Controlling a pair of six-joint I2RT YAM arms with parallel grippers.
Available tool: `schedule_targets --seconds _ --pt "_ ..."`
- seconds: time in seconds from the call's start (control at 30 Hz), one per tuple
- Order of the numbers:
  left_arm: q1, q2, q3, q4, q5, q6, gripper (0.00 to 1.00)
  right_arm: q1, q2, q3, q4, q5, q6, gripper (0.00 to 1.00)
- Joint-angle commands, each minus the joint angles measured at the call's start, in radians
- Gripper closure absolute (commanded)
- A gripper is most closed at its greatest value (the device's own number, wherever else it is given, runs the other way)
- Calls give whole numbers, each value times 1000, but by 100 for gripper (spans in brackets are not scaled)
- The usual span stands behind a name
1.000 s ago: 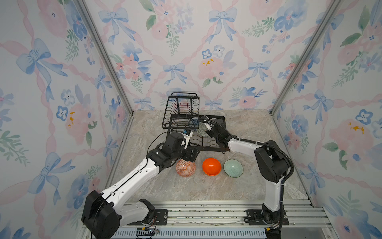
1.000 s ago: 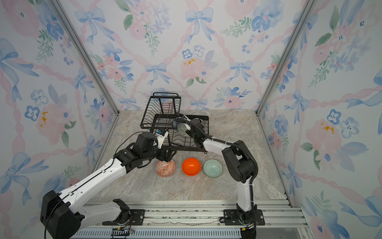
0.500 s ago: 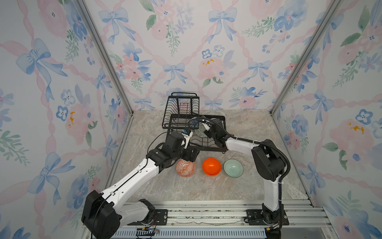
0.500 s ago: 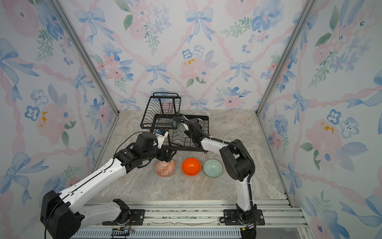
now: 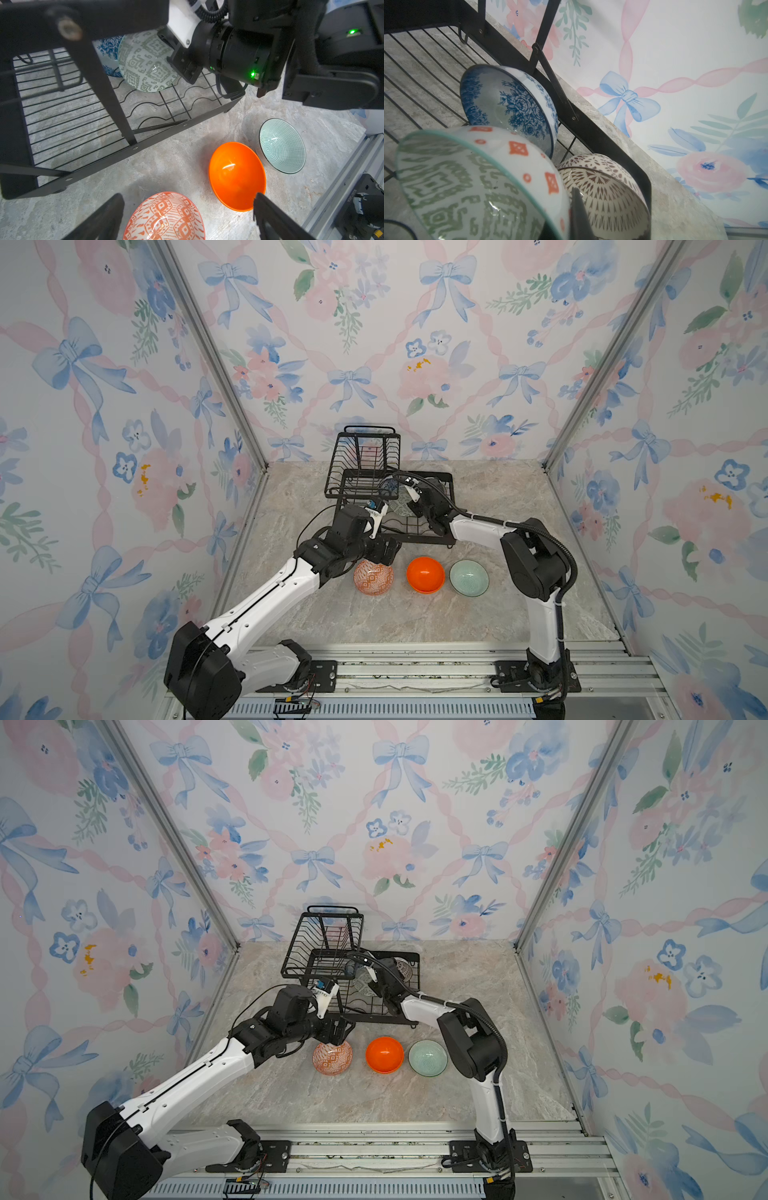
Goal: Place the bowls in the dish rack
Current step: 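Move the green-patterned bowl with the right gripper down into the rack slots, then lower the bowl upright beside the blue-floral bowl with the right gripper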
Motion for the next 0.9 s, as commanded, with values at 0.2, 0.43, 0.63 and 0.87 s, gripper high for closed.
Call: schedule_targets --seconds 0.2,0.43,0.63,0.87 --pt "8 15 14 3 20 -14 2 17 1 -92 267 41 -25 100" --pt "8 19 24 2 24 -14 2 8 8 -188 519 73 -113 100" --pt "8 24 32 2 30 -11 2 22 42 -237 707 63 -242 100" --pt "10 33 49 0 39 -11 2 36 95 -269 872 65 -348 100"
